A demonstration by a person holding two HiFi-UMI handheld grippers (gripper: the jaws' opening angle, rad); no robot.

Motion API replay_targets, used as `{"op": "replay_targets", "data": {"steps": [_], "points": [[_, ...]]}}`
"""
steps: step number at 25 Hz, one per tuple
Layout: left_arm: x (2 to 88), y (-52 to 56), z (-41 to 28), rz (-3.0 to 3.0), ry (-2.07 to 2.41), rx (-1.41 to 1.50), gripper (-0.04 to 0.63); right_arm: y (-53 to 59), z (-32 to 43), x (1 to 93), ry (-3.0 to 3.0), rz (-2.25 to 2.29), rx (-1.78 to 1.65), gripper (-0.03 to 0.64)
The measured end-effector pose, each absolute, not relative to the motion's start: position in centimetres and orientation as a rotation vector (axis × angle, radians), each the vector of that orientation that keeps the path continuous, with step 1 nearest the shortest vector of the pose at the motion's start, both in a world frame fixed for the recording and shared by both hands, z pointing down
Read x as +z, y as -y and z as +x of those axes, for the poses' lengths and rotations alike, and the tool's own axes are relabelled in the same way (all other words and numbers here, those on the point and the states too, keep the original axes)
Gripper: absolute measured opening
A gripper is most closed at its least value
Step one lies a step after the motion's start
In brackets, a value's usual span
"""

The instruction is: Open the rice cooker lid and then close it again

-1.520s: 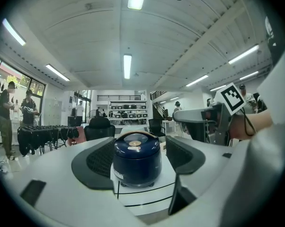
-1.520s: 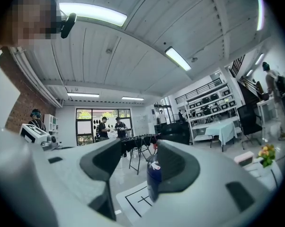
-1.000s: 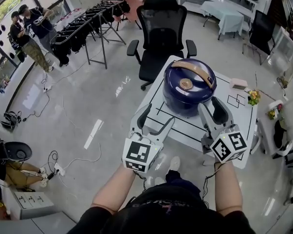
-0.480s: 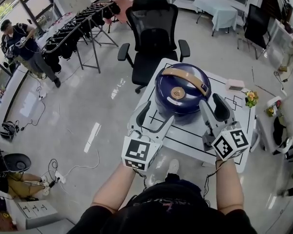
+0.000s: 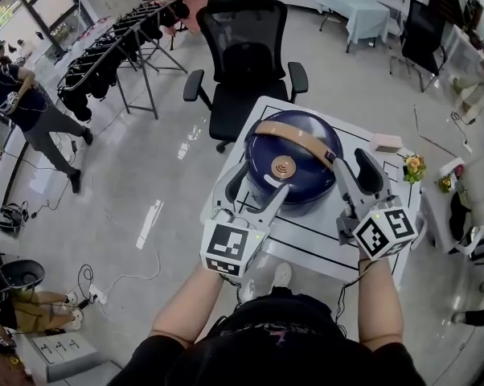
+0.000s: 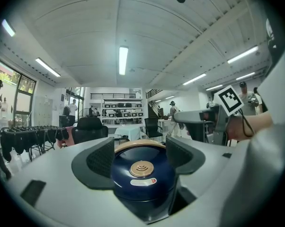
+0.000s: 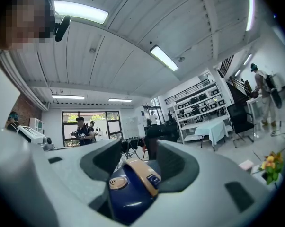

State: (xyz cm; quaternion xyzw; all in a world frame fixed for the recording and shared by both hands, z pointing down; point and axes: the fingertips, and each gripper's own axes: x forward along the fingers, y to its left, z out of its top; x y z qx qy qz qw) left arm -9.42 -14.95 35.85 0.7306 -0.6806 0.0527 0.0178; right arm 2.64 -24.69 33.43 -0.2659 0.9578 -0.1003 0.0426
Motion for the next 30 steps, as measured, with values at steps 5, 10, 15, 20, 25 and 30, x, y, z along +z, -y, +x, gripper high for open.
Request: {"op": "replay_targets", "data": {"steps": [5,10,15,20,25,30], "points": [[35.8,17.6,-9.4,2.273,2.114,0.164,0.328,27.3,2.8,33.3,-2.918,-0.822,-0.303,0.222],[35.6,19.9,-8.9,2.290,2.123,0.176,0.328,29.5,3.2,33.3,-2.917,-0.807,-0.295,0.222],[35.6,21.5,-8.6,2.302,2.118,0.196,0.328,30.8,3.5,33.2,-2.920,-0.793,-0.288,0.153],[35.3,22.7,-8.6,2.326,2.111,0.220,0.328,31.3,3.4,33.5,-2.929,-0.769,-0.292,0.002],[35.2,23.6,-8.9,2.398,2.067,0.321,0.328,31.4,3.1,33.0,-2.908,-0.794,-0.297,0.002],[35.6,24.3,-9.1,2.509,1.973,0.484,0.328,31.2,2.6,32.7,-2.869,-0.865,-0.312,0.002]]}}
